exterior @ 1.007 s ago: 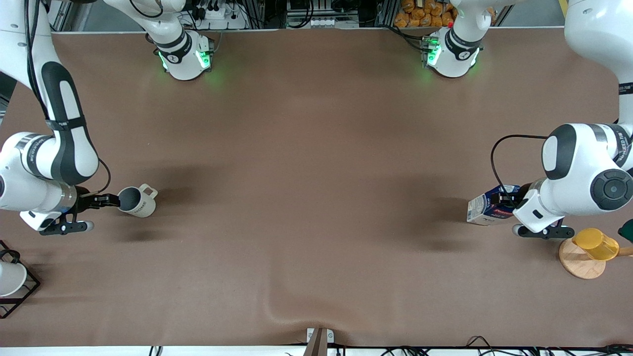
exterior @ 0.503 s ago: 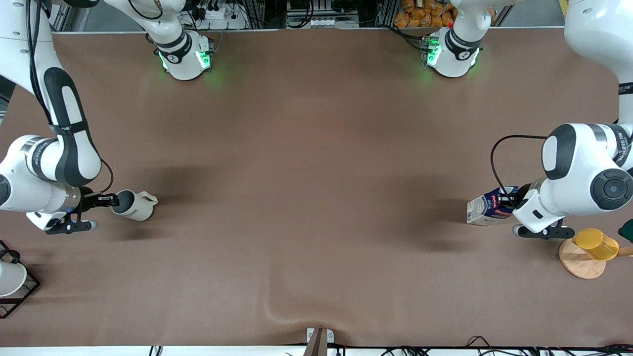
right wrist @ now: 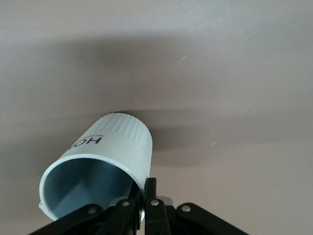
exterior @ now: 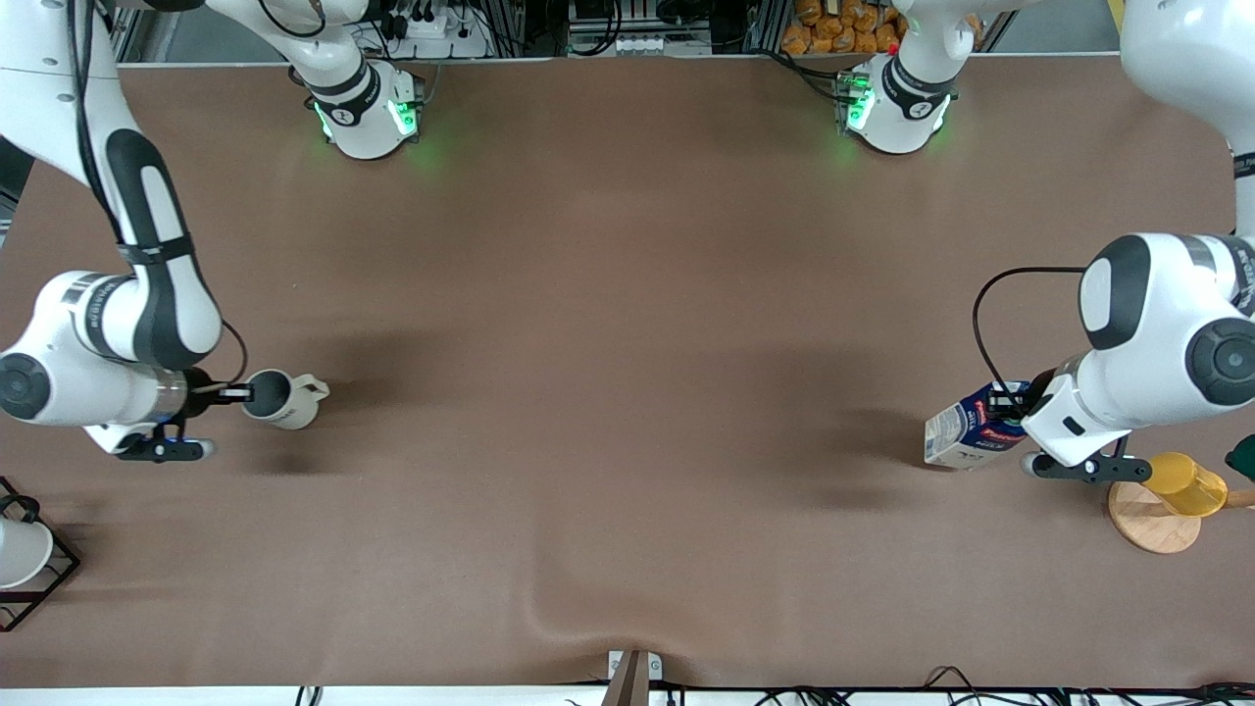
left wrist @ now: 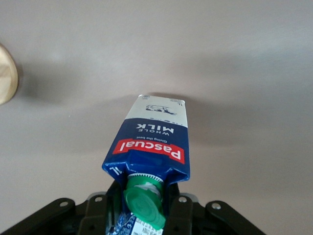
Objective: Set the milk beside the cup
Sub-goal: 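Carry the milk with the left gripper while the right gripper moves the mug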
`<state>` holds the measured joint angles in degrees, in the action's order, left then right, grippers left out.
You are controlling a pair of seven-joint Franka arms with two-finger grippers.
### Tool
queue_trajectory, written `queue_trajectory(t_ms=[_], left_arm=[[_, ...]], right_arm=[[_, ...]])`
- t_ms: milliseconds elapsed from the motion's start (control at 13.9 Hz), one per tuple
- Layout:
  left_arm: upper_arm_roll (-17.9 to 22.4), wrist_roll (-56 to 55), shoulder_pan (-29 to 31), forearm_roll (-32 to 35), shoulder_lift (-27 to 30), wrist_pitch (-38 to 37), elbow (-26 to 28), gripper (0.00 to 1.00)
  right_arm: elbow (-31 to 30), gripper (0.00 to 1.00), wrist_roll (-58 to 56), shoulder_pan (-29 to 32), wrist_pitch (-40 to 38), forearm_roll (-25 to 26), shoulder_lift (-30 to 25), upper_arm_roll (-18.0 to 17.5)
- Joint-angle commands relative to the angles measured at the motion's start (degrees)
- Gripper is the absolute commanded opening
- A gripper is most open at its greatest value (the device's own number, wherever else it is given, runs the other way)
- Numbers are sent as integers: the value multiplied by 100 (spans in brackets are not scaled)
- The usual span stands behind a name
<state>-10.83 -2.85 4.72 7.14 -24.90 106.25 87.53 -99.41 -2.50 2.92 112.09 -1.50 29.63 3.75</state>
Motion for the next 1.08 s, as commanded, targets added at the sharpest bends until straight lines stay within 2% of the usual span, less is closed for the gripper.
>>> queue_trajectory(t_ms=[0, 216, 288, 647, 1007], left_arm=[[-226, -14, -15, 69, 292, -385, -17, 35], [-384, -32, -15, 68, 416, -588, -52, 35], [-428, -40, -23, 68, 434, -667, -104, 35], [-622, -330, -15, 77, 434, -685, -114, 35], [-929, -743, 3, 68, 451, -729, -158, 36]], right_arm=[[386, 0, 915, -441, -783, 10, -256, -24], [546, 0, 1243, -547, -1189, -1295, -361, -68], [537, 0, 1574, -713, -1233, -1526, -379, -68], [555, 0, 4367, -2205, -611, -1555, -353, -59], [555, 0, 6363, -3270, 715, -1563, -152, -50]])
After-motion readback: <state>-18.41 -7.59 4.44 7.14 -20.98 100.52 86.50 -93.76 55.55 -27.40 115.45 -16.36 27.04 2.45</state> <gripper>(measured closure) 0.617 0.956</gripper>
